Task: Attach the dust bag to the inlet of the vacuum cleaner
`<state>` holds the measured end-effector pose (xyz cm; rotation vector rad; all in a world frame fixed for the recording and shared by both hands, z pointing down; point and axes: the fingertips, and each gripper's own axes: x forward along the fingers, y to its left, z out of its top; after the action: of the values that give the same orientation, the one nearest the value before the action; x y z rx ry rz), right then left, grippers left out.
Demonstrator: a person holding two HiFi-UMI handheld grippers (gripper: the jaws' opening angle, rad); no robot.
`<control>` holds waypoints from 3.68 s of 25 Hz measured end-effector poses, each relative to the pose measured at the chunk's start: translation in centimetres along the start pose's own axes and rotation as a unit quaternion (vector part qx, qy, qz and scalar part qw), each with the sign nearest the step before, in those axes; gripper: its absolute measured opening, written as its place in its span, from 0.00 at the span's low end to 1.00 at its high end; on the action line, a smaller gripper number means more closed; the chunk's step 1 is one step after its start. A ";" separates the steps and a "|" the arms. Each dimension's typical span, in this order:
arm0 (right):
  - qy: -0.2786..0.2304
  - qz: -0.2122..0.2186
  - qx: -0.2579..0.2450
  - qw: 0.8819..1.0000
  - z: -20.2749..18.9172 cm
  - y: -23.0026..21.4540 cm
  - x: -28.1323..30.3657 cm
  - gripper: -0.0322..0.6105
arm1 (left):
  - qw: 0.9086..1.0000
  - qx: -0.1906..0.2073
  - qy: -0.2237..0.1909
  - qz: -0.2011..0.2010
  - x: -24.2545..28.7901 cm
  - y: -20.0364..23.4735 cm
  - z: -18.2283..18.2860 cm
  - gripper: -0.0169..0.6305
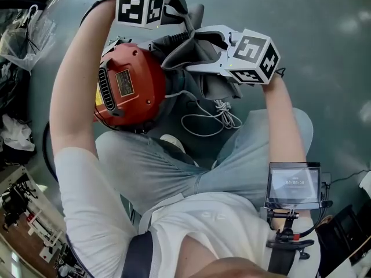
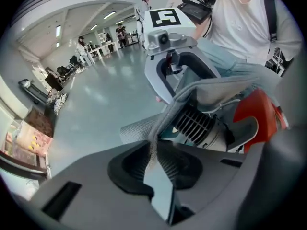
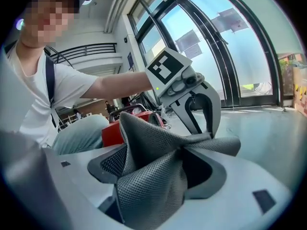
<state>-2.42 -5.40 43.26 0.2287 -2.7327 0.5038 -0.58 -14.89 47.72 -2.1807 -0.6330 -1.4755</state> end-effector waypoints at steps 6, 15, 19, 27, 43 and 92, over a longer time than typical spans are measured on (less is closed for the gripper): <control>0.017 -0.004 -0.015 1.000 -0.8 -0.3 -0.2 0.59 | 0.999 -0.013 -0.003 -0.052 -1.5 -2.9 -0.9 0.08; 0.078 0.009 -0.076 0.994 -2.7 0.9 -1.5 0.59 | 0.996 -0.036 -0.003 -0.081 -4.2 -5.8 -1.2 0.08; 0.076 0.046 -0.062 0.994 -2.5 2.5 -2.0 0.59 | 0.999 -0.026 0.000 -0.023 -3.6 -3.9 -1.2 0.08; 0.112 0.117 -0.122 0.979 -4.9 8.1 3.0 0.53 | 1.000 -0.018 -0.019 0.003 -3.8 -3.1 1.2 0.07; 0.076 -0.034 -0.120 0.989 -2.5 -1.0 -1.0 0.53 | 1.000 -0.001 -0.011 0.028 -4.7 -3.3 0.7 0.07; -0.005 0.055 0.079 0.995 0.1 0.2 -4.0 0.23 | 0.997 -0.057 0.054 0.015 -3.5 -4.9 -1.7 0.06</control>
<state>1.18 -4.83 41.65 0.1195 -2.7288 0.7515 -5.87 -12.38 45.47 -2.1668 -0.4882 -1.6368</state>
